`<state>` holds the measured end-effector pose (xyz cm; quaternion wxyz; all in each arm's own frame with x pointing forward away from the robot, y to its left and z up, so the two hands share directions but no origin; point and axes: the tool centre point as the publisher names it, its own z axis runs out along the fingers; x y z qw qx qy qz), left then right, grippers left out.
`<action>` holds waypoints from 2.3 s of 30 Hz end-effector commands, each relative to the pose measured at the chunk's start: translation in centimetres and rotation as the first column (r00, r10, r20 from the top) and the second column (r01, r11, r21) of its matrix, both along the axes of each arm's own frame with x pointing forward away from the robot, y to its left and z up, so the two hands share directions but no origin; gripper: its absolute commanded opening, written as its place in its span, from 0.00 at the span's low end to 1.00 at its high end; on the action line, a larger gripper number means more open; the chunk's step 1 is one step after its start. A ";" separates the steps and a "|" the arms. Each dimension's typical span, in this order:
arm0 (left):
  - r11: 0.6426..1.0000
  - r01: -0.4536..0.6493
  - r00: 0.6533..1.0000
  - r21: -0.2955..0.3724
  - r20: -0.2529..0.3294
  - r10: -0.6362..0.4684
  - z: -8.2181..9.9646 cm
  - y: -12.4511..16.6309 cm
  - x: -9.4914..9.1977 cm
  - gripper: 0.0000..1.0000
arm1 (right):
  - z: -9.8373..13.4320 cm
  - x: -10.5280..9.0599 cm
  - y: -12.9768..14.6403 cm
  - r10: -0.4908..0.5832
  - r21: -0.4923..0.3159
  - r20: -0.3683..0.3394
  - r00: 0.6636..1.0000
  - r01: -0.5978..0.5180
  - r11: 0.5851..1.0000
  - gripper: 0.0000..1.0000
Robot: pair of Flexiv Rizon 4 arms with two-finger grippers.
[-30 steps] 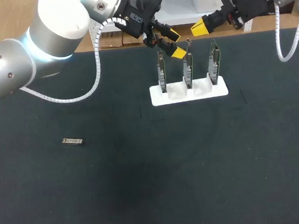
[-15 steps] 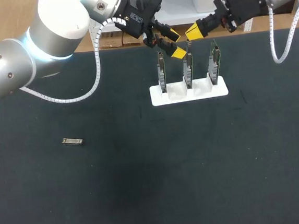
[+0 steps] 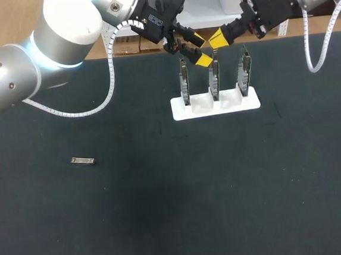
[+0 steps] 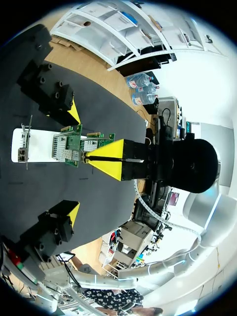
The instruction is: Pick up the optical module with the left hand, and insert it into the network port with the right hand.
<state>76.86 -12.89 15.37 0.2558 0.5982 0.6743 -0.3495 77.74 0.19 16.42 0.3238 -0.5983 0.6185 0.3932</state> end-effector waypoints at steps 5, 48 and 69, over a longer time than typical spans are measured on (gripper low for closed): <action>1.000 0.000 1.000 0.003 0.000 0.000 0.1 0.0 0.0 1.00 | -0.8 0.1 -0.1 -0.004 -0.019 -0.013 1.000 0.003 1.000 0.00; 1.000 0.000 1.000 0.003 0.000 0.000 0.1 0.0 0.0 1.00 | -0.9 -0.3 -0.2 -0.010 -0.008 -0.038 0.999 0.010 1.000 0.00; 1.000 0.000 1.000 0.003 0.000 0.000 0.1 0.0 0.0 1.00 | 2.2 0.7 -6.3 -0.039 -0.002 -0.004 0.999 0.039 0.999 0.00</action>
